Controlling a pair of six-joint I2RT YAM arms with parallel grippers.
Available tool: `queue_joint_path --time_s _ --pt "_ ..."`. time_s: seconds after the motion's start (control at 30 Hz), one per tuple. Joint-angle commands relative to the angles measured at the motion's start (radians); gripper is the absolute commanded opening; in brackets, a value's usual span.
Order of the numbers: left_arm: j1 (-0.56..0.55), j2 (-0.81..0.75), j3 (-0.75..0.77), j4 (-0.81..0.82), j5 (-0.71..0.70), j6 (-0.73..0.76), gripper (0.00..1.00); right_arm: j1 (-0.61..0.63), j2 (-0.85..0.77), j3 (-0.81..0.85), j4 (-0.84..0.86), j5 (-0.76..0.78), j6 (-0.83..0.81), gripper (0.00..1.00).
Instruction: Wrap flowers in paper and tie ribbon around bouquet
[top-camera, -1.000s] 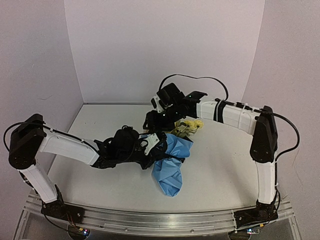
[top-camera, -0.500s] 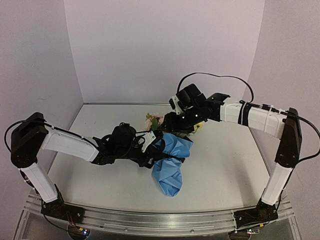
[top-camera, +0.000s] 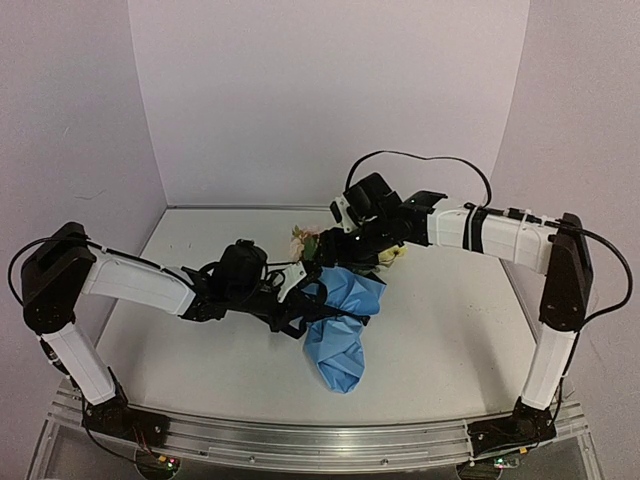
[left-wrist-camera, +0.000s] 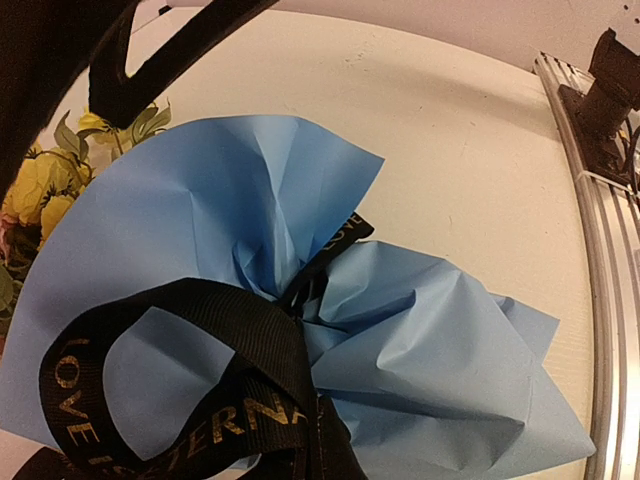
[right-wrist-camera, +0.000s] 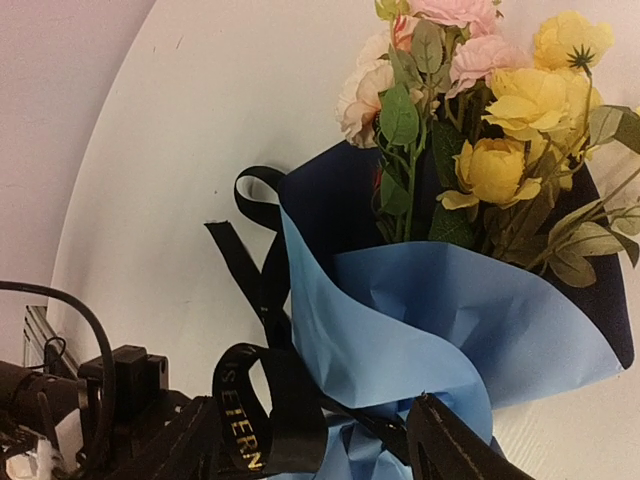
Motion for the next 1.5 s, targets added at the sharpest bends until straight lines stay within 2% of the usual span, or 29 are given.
queue_joint_path --time_s 0.0,0.2,0.5,0.57,0.7,0.77,0.9,1.0,1.2,1.47 --pt "0.000 0.004 0.066 -0.052 0.040 0.061 0.00 0.002 0.041 0.049 0.016 -0.011 0.001 0.66" --pt "0.000 0.018 0.092 -0.070 0.028 0.091 0.00 0.002 0.087 0.073 0.007 -0.045 -0.015 0.65" --pt "0.000 0.036 0.114 -0.110 0.034 0.106 0.00 0.001 0.116 0.090 -0.001 -0.030 -0.014 0.53" --pt "0.000 0.035 0.110 -0.110 0.029 0.100 0.00 0.002 0.115 0.095 -0.001 -0.015 -0.009 0.45" --pt "0.010 0.034 0.098 -0.105 0.015 0.069 0.00 0.003 0.086 0.083 -0.001 0.045 0.003 0.22" --pt "0.018 0.035 0.094 -0.102 0.010 0.053 0.00 0.002 0.069 0.071 -0.001 0.069 0.006 0.14" --pt "0.030 0.039 0.093 -0.092 0.009 0.019 0.00 0.001 0.043 0.064 0.002 0.108 0.011 0.04" --pt "0.042 0.045 0.100 -0.089 0.021 -0.009 0.00 0.002 0.031 0.060 0.005 0.139 0.014 0.00" --pt "0.066 0.060 0.123 -0.101 0.045 -0.052 0.00 0.001 -0.005 0.039 0.038 0.190 0.031 0.00" --pt "0.086 0.109 0.210 -0.183 0.068 -0.076 0.00 0.002 0.016 0.068 0.044 0.172 0.035 0.01"
